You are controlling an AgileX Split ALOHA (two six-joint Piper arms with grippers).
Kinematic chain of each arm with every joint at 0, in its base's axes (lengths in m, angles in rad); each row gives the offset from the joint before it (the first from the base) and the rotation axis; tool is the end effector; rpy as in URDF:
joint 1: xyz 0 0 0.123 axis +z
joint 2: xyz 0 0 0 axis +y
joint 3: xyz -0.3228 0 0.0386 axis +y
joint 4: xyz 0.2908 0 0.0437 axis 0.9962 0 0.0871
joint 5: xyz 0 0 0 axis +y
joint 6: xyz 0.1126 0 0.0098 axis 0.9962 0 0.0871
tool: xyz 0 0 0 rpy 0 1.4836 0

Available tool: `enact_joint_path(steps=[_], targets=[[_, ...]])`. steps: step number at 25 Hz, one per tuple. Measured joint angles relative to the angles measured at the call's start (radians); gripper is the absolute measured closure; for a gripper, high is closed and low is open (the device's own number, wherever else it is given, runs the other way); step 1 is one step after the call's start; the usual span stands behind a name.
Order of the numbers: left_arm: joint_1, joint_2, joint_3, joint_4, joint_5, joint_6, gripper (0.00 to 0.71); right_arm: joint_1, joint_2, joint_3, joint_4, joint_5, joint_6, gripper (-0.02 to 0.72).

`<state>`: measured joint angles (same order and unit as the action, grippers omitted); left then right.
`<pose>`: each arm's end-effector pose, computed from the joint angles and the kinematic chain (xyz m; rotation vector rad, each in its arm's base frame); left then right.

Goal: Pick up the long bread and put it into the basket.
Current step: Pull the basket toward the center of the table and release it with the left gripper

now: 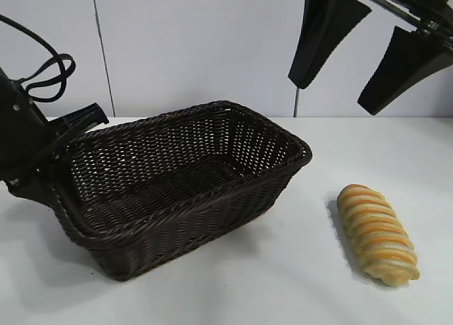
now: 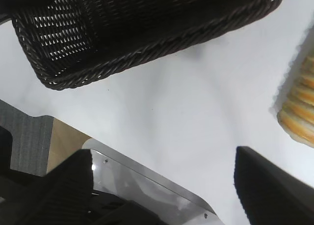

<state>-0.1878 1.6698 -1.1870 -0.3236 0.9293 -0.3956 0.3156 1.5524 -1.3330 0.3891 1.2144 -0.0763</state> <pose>0.3654 -0.0988 0.2388 -0.5427 2.8965 -0.5062 0.3223 0.1475 0.3235 -0.4289 2.8764 0.5939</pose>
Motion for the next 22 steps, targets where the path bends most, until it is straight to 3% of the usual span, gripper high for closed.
enact_joint_path(steps=[4, 12, 17, 22], targets=[[0.019, 0.000, -0.100, 0.004, 0.080, 0.123, 0.613, 0.000, 0.000, 0.000, 0.000, 0.000, -0.004, 0.160], [0.019, 0.052, -0.120, -0.030, 0.148, 0.396, 0.613, 0.000, 0.000, 0.000, 0.000, 0.000, -0.015, 0.160], [0.023, 0.173, -0.120, -0.043, 0.112, 0.467, 0.613, 0.000, 0.000, 0.000, 0.000, 0.002, -0.018, 0.160], [0.059, 0.268, -0.120, -0.110, 0.068, 0.539, 0.613, 0.000, 0.000, 0.000, 0.000, 0.003, -0.022, 0.160]])
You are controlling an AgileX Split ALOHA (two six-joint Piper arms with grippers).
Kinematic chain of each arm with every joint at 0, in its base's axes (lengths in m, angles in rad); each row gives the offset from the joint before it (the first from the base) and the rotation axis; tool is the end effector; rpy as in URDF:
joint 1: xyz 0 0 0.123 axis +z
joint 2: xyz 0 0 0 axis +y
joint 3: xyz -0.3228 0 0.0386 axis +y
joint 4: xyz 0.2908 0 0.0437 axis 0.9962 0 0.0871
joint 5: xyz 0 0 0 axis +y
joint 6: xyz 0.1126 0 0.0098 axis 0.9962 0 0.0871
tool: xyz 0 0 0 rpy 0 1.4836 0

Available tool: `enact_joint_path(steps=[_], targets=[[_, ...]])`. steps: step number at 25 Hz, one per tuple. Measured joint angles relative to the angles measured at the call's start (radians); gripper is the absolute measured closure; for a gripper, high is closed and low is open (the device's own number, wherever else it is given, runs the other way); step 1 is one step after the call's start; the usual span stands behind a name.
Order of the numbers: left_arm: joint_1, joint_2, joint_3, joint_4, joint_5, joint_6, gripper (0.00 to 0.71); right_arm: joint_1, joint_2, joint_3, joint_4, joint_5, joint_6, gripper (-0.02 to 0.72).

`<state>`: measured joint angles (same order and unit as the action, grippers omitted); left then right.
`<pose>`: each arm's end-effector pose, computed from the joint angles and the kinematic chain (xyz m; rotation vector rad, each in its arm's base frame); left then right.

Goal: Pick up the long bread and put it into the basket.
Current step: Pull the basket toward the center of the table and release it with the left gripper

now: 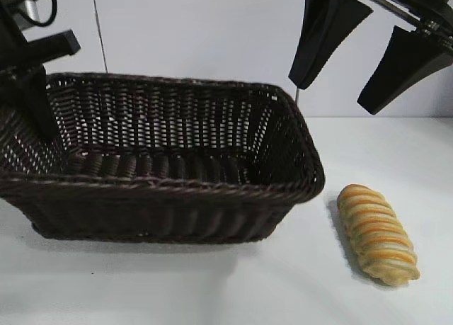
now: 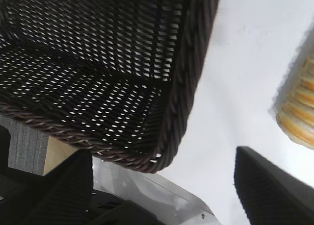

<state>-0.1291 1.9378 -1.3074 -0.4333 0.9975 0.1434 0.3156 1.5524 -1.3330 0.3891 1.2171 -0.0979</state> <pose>0.4118 -0.0937 0.1689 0.0617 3.0569 -0.5667 0.3220 0.1474 0.3234 -0.4606 2.8705 0.5906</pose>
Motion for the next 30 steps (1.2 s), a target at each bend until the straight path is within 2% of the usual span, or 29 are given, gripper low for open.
enact_joint_path(steps=[6, 11, 27, 29, 30], targets=[[0.033, 0.050, -0.043, -0.059, -0.010, 0.048, 0.613, 0.000, 0.000, 0.000, 0.000, 0.003, 0.000, 0.160], [0.033, 0.079, -0.083, -0.066, -0.009, 0.052, 0.613, 0.000, 0.000, 0.000, 0.000, 0.003, 0.000, 0.160], [0.035, 0.119, -0.087, -0.069, 0.001, 0.053, 0.613, 0.000, 0.000, 0.000, 0.000, 0.003, 0.000, 0.160], [0.035, 0.119, -0.087, -0.073, 0.003, 0.053, 0.571, 0.000, 0.000, 0.000, 0.000, 0.003, 0.000, 0.160], [0.035, 0.119, -0.087, -0.082, 0.007, 0.053, 0.518, 0.000, 0.000, 0.000, 0.000, 0.003, 0.000, 0.160]])
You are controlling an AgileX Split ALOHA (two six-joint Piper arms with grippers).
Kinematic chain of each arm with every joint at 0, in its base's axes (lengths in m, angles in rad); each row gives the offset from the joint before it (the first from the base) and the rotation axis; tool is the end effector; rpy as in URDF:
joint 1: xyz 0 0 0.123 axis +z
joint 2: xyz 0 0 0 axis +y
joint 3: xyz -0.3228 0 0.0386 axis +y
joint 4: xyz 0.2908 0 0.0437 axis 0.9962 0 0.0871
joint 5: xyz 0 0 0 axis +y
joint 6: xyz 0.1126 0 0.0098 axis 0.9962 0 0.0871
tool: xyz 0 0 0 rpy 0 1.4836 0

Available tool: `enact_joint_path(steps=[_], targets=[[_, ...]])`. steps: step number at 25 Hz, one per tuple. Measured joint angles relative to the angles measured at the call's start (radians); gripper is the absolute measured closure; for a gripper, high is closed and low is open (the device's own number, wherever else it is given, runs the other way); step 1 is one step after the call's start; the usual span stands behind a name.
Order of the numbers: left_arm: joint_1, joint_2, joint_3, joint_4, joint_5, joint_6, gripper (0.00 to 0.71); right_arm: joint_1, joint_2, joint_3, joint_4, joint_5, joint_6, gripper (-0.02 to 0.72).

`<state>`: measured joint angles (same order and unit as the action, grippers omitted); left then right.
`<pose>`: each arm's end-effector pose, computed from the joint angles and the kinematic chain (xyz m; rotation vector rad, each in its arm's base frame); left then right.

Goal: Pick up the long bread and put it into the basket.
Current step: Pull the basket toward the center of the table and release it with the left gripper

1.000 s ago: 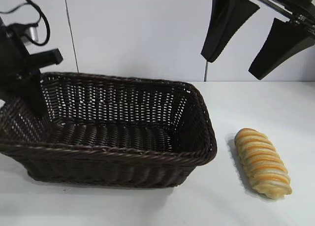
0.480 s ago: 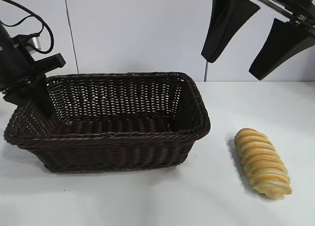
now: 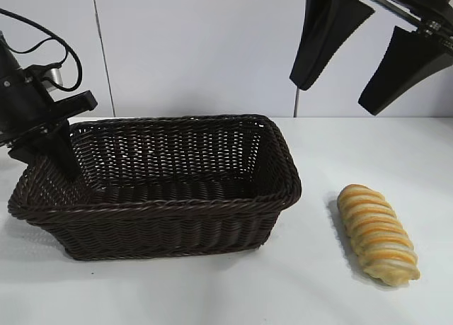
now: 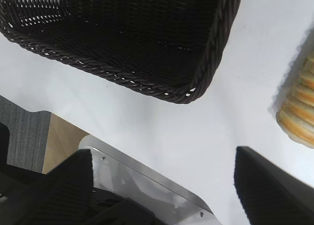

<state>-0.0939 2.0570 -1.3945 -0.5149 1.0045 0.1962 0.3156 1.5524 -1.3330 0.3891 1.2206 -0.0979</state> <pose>0.4404 -0.0887 0.1433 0.0114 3.0558 -0.6701 0.3216 0.1474 0.3233 -0.4621 2.8737 0.5909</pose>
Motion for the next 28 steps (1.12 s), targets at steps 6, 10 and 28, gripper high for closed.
enact_joint_path(steps=[6, 10, 28], targets=[[0.000, 0.000, 0.000, 0.008, 0.012, -0.022, 0.214, 0.000, 0.000, 0.000, 0.000, 0.001, 0.000, 0.160], [0.000, 0.000, 0.000, 0.057, 0.020, -0.065, 0.181, 0.000, 0.000, 0.000, 0.000, 0.002, 0.000, 0.160], [0.000, -0.235, -0.241, 0.247, 0.212, -0.261, 0.177, 0.000, 0.000, 0.000, 0.000, 0.003, 0.000, 0.160]])
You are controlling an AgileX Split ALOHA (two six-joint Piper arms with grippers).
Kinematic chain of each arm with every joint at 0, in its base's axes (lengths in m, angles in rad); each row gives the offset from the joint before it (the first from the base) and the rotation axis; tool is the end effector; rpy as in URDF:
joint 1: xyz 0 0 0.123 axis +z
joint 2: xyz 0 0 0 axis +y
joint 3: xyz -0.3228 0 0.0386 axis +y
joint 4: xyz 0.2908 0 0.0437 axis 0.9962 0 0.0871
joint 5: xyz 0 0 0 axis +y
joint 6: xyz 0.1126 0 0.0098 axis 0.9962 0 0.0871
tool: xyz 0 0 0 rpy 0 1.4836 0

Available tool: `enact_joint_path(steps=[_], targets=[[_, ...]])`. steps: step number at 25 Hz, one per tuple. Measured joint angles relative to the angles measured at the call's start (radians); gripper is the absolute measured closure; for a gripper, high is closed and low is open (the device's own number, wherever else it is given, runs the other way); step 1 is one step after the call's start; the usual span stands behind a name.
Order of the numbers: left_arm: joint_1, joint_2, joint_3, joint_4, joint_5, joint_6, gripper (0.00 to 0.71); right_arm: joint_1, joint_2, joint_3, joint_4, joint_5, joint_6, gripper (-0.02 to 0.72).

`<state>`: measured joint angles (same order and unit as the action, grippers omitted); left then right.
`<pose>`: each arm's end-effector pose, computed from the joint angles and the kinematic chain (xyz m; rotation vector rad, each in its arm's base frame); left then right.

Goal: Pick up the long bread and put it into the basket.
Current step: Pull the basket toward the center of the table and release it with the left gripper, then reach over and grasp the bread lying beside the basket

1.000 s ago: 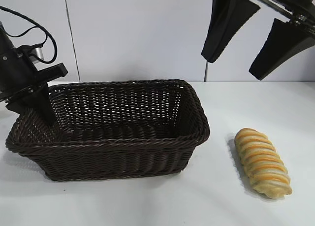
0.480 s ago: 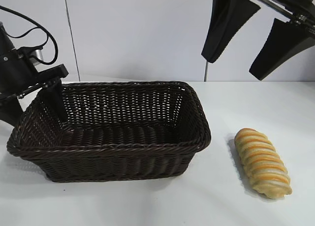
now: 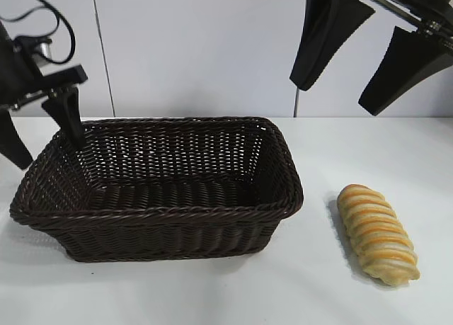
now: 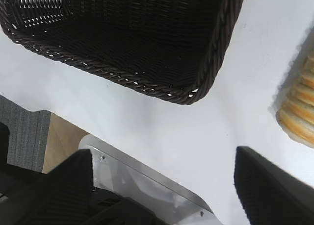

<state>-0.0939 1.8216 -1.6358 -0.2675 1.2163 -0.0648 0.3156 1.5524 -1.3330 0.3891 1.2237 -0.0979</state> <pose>0.4357 -0.0692 0.3097 -0.0458 2.8803 -0.4088 0.3212 0.1473 0.3233 -0.4635 2.8766 0.5911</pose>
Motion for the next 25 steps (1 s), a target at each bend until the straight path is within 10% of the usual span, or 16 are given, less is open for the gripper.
enact_joint_path(steps=[12, 18, 25], targets=[[0.100, -0.244, -0.047, 0.478, 0.028, -0.247, 0.177, 0.000, 0.000, 0.000, -0.002, -0.001, -0.001, 0.160], [0.294, -0.288, -0.047, 0.431, 0.037, -0.261, 0.177, 0.000, 0.000, 0.000, -0.007, -0.001, -0.002, 0.160], [0.316, -0.446, -0.047, 0.376, 0.039, -0.192, 0.177, 0.000, 0.000, 0.000, -0.026, -0.001, -0.003, 0.160]])
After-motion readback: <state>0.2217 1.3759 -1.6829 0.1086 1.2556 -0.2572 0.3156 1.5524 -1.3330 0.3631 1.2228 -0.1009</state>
